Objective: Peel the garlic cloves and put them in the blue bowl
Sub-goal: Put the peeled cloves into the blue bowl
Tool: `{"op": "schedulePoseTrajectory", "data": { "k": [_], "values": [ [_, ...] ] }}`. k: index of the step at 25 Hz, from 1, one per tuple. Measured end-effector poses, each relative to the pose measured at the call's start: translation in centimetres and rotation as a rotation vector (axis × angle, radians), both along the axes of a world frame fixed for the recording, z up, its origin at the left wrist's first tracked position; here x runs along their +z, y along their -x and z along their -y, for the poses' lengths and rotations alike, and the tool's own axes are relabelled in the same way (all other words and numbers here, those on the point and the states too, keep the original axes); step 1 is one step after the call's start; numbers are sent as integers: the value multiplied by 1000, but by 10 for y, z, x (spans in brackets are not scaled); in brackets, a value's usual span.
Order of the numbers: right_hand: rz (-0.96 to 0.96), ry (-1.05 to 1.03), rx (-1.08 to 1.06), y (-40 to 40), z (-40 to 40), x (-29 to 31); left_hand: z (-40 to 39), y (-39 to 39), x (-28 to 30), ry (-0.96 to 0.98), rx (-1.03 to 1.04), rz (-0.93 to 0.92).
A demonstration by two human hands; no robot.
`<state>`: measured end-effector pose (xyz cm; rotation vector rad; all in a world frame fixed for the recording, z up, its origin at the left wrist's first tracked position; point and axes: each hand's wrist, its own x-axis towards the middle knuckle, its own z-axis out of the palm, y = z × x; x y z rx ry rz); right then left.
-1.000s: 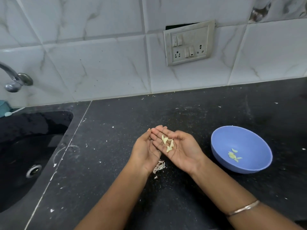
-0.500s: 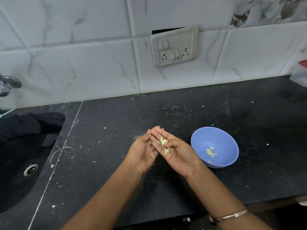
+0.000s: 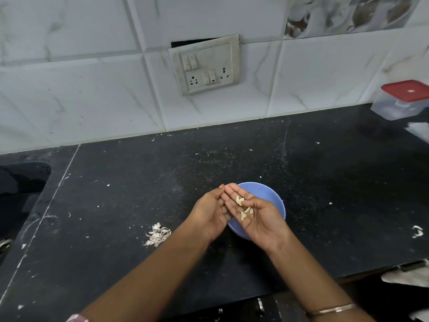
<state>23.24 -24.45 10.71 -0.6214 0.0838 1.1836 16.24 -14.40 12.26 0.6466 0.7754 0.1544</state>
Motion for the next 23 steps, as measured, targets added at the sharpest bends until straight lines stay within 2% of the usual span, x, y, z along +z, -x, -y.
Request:
{"op": "schedulePoseTrajectory", "data": {
  "k": [3,7,12,16,23],
  "values": [
    [-3,48,-22,-19,7,-7,11,-17,-1,-13,-28,-49],
    [49,214,-61,-40,7,-19,22,-35,-5,-21,-30,-121],
    [127,344,-4,-44,4,-29,31,-43,-12,-23,-73,-182],
    [190,380,56,-46,4,-26,34,-41,-14,-38,-77,-219],
    [282,374,90,-42,5,-24,27,-30,-14,-52,-100,-170]
  ]
}}
